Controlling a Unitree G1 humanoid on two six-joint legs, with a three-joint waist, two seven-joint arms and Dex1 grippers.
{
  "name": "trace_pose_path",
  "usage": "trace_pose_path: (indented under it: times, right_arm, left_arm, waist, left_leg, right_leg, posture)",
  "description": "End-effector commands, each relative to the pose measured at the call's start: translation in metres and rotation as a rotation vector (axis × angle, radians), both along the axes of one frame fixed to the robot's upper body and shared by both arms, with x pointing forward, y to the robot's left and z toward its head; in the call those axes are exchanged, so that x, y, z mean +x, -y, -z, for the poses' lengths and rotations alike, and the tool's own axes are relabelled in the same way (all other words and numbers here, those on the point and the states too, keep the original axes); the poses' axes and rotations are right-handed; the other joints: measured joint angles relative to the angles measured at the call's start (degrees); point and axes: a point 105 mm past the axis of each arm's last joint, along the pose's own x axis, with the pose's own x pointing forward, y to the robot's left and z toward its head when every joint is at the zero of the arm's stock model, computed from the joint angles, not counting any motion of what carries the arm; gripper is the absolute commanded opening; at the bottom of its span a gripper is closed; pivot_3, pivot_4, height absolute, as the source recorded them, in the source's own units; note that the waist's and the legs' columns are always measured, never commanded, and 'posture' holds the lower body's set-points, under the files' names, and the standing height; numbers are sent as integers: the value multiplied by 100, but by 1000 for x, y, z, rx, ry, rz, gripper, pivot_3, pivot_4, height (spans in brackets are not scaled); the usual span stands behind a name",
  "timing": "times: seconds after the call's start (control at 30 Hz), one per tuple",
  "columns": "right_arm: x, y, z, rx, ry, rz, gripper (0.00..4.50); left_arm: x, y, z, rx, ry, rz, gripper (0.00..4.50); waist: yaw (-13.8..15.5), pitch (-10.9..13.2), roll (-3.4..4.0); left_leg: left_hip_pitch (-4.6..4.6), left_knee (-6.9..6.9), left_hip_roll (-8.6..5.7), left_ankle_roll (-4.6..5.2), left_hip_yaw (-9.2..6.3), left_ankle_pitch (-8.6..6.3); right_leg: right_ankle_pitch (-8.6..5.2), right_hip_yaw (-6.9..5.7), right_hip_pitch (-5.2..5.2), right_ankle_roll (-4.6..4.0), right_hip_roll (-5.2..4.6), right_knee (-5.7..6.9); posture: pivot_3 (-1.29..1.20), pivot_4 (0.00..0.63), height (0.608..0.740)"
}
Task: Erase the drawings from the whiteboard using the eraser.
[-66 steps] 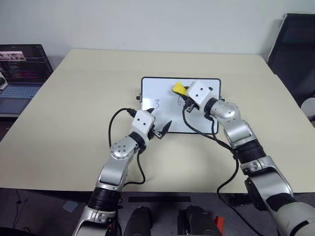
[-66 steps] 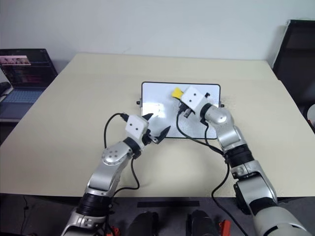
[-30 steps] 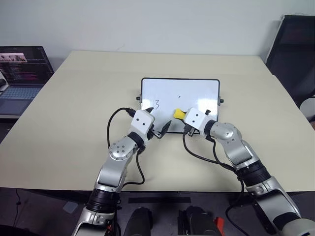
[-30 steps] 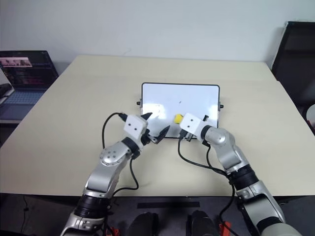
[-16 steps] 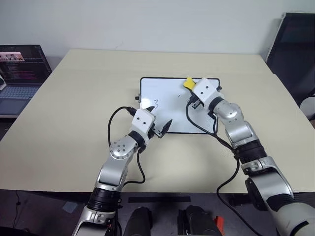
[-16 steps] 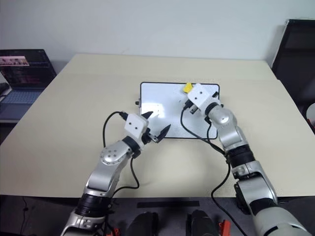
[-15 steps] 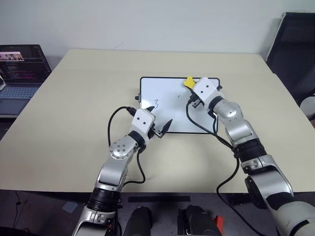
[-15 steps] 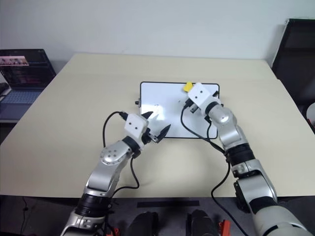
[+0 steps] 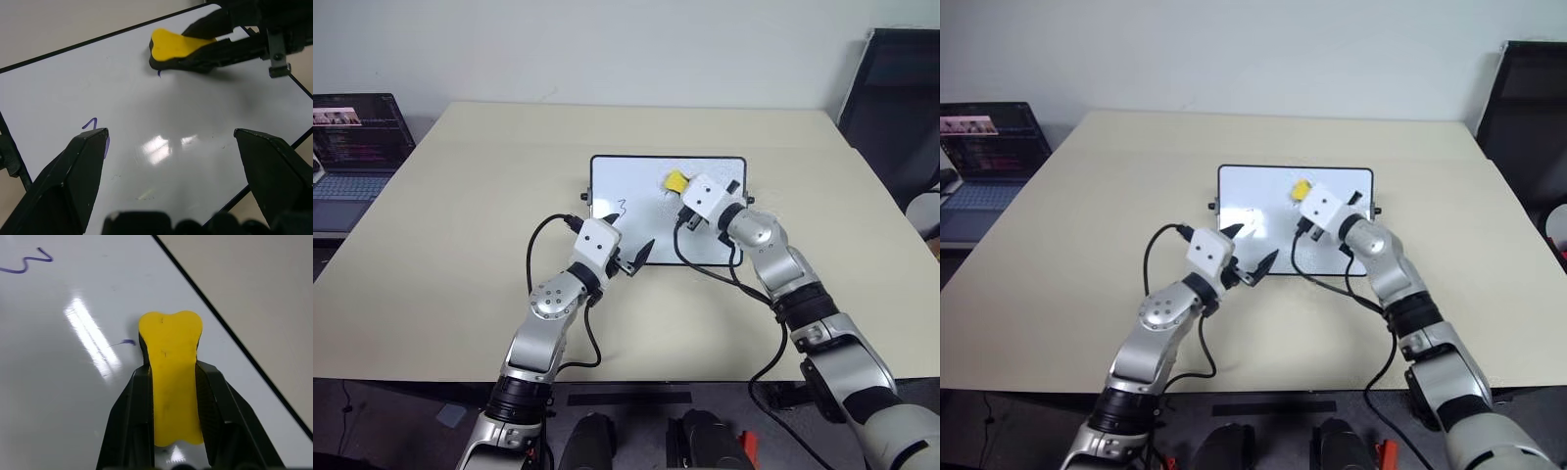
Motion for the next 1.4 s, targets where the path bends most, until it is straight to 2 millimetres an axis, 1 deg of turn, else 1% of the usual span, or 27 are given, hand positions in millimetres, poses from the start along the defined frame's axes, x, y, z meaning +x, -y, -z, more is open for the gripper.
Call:
trace_pose_path:
  times: [0.03,0.17,0.3,0.4,0.53,0.63,0.7,0.77,0.8,0.93,1.03,1.13,1.2,1.4]
  right_arm:
    - [-8,5,28,-89,-79,8,869]
    - [-21,9,45,-154,-103,-12,869]
    - [-27,17,49,-173,-107,-8,869]
    - [-27,24,46,-171,-104,1,869]
    - [-26,31,34,-133,-79,24,869]
    - [-27,31,21,-58,-59,31,869]
    - [-30,37,10,5,-39,46,869]
    - [-36,42,4,57,-30,49,869]
    - [-40,48,3,66,-11,61,869]
    - [-55,74,11,78,40,126,869]
    - [-63,83,18,109,44,171,869]
    - [-69,85,22,134,48,195,869]
    - [-71,84,24,132,51,196,869]
    - [-68,80,21,138,66,198,869]
  left_arm:
    - [-2,1,-16,-6,62,-3,4500]
    - [-2,2,-16,-7,62,-5,4500]
    - [-3,2,-14,-7,59,-4,4500]
    - [-2,2,-13,-6,57,-2,4500]
    - [-3,4,-13,-6,57,7,4500]
    - [-3,7,-13,-7,55,19,4500]
    - [-4,7,-12,-8,53,23,4500]
    - [-5,7,-11,-9,50,24,4500]
    - [-6,7,-10,-8,46,28,4500]
    - [-8,9,-7,-8,36,42,4500]
    - [-7,10,-8,-11,37,47,4500]
    - [-6,11,-8,-12,37,53,4500]
    - [-6,12,-8,-11,36,57,4500]
    - [-4,12,-9,-7,38,64,4500]
  waist:
    - [0,0,0]
    - [15,-1,-1]
    - [19,-1,-2]
    - [27,-1,-2]
    - [50,-1,-3]
    - [53,0,-3]
    - [59,0,-4]
    - [57,0,-4]
    - [53,0,-3]
    - [55,0,-3]
    - [35,1,-3]
    - [23,1,-2]
    - [23,1,-2]
    - [37,1,-2]
  left_leg:
    - [1,0,0,0,-1,0]
    - [0,-1,-1,0,-2,0]
    - [1,0,-1,0,-2,0]
    - [1,1,-2,0,-2,1]
    - [-1,0,-2,0,-3,1]
    - [-3,0,-4,0,-3,1]
    - [-7,0,-4,0,-5,1]
    - [-14,-1,-4,0,-6,0]
    - [-18,-2,-3,0,-4,0]
    - [-40,-8,-4,-2,-5,-2]
    - [-45,-9,-5,-3,-4,-3]
    - [-41,-7,-1,-3,-4,-3]
    - [-39,-6,0,-3,-3,-3]
    - [-41,-4,-3,-3,-2,-3]
  right_leg:
    - [0,0,1,0,0,0]
    - [0,-1,2,0,0,-1]
    - [-2,-1,3,4,0,-1]
    - [-12,-1,3,20,0,-1]
    - [-13,-2,3,22,-1,-4]
    - [-13,-1,3,21,-2,-6]
    - [-12,-4,1,21,-3,-9]
    - [-9,-6,-1,14,-3,-13]
    - [-3,-4,-8,5,-3,-15]
    - [-1,-16,-16,2,-2,-31]
    - [-1,-13,-22,2,-2,-32]
    - [-3,-11,-21,5,1,-29]
    - [-14,-10,-21,24,3,-27]
    - [-14,-11,-20,23,2,-29]
  posture:
    - [0,150,740]
    - [0,150,740]
    - [0,150,740]
    - [0,150,740]
    - [0,150,740]
    - [0,150,740]
    - [0,150,740]
    - [0,150,740]
    - [0,150,740]
    - [0,150,740]
    - [0,150,740]
    - [0,150,740]
    - [0,150,740]
    - [0,150,740]
